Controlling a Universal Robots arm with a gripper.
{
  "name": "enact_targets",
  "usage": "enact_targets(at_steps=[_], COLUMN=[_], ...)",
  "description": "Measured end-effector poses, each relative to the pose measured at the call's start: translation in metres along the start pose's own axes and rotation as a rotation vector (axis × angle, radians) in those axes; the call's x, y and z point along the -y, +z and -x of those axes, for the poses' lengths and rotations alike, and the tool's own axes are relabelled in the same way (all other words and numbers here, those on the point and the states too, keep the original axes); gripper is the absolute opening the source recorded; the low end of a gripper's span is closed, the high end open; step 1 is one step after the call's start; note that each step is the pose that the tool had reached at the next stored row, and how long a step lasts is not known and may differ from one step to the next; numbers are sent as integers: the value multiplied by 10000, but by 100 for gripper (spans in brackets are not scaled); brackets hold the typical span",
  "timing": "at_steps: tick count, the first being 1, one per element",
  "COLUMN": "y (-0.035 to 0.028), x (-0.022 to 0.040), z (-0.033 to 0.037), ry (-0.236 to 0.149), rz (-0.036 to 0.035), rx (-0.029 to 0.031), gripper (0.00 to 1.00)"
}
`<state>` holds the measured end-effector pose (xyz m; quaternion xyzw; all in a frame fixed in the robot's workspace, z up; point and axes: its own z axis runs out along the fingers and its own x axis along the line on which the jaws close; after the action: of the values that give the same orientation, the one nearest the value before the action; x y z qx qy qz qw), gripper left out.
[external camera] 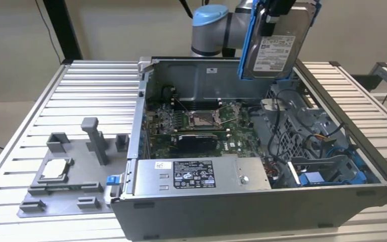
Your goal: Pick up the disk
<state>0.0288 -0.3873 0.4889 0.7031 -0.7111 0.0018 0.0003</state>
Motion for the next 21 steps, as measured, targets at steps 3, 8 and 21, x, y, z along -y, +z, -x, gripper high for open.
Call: enact_targets(at_steps=[3, 8, 21], y=[1, 1, 2], x=[136, 365, 567], z=[1, 4, -110], ry=[-1, -1, 4], rz=[0, 0, 5], rx=[1, 0, 0], gripper=[0, 0, 0])
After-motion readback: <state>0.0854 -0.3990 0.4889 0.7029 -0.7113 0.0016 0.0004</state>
